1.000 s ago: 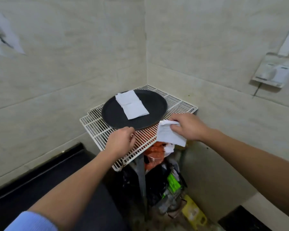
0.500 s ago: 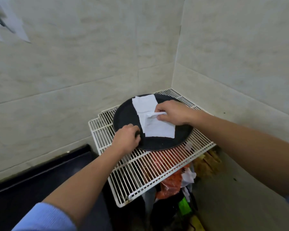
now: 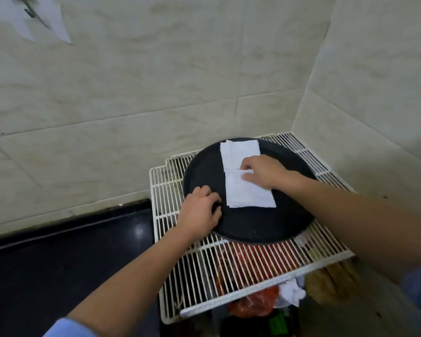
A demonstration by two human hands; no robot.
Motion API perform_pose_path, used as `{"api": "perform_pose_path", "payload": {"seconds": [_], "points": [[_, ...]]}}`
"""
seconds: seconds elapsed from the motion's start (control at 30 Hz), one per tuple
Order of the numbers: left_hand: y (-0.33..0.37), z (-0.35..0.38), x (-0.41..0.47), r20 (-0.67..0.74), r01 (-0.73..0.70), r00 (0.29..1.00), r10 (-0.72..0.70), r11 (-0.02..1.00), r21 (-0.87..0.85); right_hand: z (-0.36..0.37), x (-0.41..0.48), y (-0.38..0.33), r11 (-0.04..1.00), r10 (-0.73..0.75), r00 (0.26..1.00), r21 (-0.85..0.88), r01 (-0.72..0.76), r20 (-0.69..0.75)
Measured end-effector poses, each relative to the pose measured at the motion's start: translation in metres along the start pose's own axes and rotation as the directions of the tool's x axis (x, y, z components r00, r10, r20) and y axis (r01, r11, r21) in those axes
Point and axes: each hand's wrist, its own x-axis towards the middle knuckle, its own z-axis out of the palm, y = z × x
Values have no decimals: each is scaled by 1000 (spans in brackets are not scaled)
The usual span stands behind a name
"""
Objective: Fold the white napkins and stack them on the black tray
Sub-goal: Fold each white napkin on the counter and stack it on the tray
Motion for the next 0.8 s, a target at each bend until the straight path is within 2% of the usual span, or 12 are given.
{"api": "perform_pose_path", "payload": {"seconds": [0.1,0.2,0.27,0.33,0.4,0.63,0.7,0.8], "points": [[-1,3,-2,-27,17,999,-18,999,-27,12,-9,5,996,-1,985,-86,-14,-170],[-2,6,-4,-61,28,998,-30,999,-38,25,-30,3,987,-120,946,-142,80,-301],[-2,8,-4,-82,28,996,-32,999,-43,37,-42,0,969,-233,939,-146,201,-254],[-2,9,-4,-90,29,995,-33,999,-40,48,-43,-1,953,-280,952,-160,259,-127],[-2,9,-5,-98,27,995,-31,999,-40,55,-37,2,957,-258,965,-154,248,-51],[0,-1,-10,-95,32,995,-34,999,-30,53,-30,5,963,-237,971,-132,236,10],[-1,-10,-18,-187,62,980,-66,998,-28,47,-32,2,969,-238,971,-80,236,-13],[-11,-28,-43,-279,175,945,-172,985,-16,39,-33,-14,969,-246,953,-20,246,-178]]}}
